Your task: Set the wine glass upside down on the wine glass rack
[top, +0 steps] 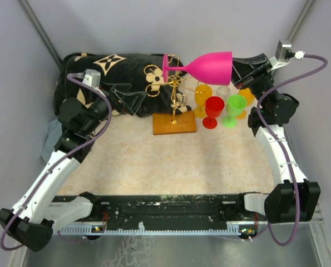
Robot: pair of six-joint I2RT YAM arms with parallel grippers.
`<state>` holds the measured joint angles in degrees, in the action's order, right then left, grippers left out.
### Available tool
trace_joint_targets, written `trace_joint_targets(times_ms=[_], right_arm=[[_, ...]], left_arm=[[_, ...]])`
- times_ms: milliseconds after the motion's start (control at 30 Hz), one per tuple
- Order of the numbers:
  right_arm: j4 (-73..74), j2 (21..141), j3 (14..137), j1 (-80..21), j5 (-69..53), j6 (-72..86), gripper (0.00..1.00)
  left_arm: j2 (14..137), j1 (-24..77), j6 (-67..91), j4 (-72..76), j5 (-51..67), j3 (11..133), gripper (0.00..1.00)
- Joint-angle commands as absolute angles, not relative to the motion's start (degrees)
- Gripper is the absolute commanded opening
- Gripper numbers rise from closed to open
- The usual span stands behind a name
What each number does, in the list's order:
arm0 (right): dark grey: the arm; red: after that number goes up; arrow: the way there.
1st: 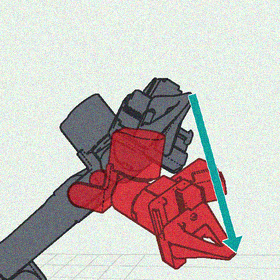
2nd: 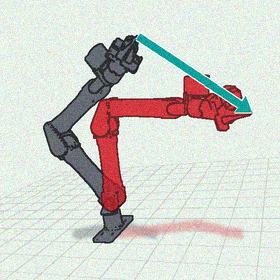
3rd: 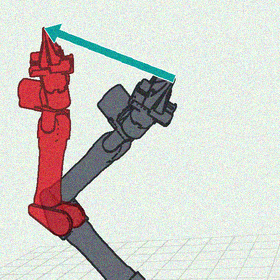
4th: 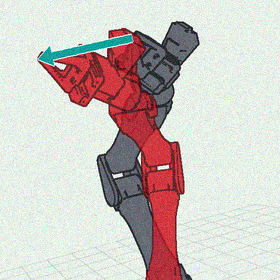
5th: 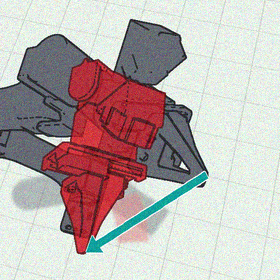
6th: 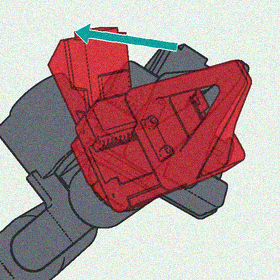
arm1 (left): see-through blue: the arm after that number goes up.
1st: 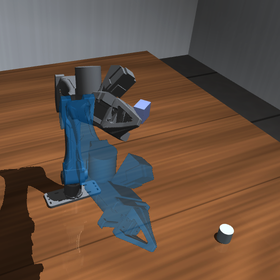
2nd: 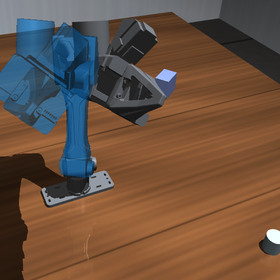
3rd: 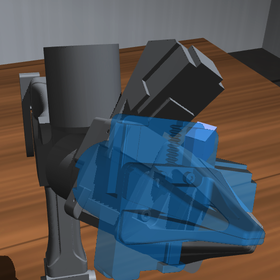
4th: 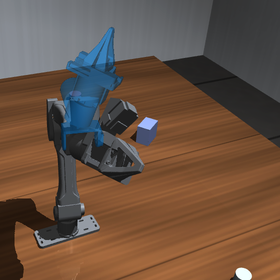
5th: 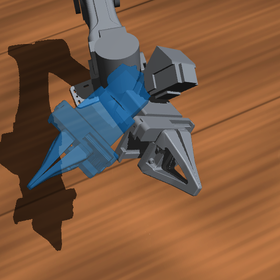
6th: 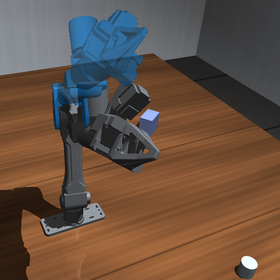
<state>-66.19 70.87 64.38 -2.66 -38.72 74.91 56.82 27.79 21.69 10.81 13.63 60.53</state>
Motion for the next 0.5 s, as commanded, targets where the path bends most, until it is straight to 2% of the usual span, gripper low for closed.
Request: trace_joint_targets(times_ms=[0, 100, 200, 467], right_arm=[[-69.08, 69.16, 64.95, -2.27, -38.27, 75.74, 0.00], [-70.64, 69.63, 64.67, -2.29, -38.15, 77.33, 0.00], [-73.70, 70.57, 63.89, -2.30, -38.06, 80.33, 0.00], [-81.07, 73.04, 61.60, -6.59, -38.93, 83.94, 0.00]], left_arm=[[57.91, 21.62, 25.20, 16.52, 24.47, 63.17, 1.00], [59.50, 14.98, 32.90, 23.80, 33.77, 61.12, 1.00], [60.74, 10.50, 44.44, 38.80, 41.70, 56.87, 0.99], [64.32, 9.43, 69.21, 68.97, 50.44, 49.58, 0.97]])
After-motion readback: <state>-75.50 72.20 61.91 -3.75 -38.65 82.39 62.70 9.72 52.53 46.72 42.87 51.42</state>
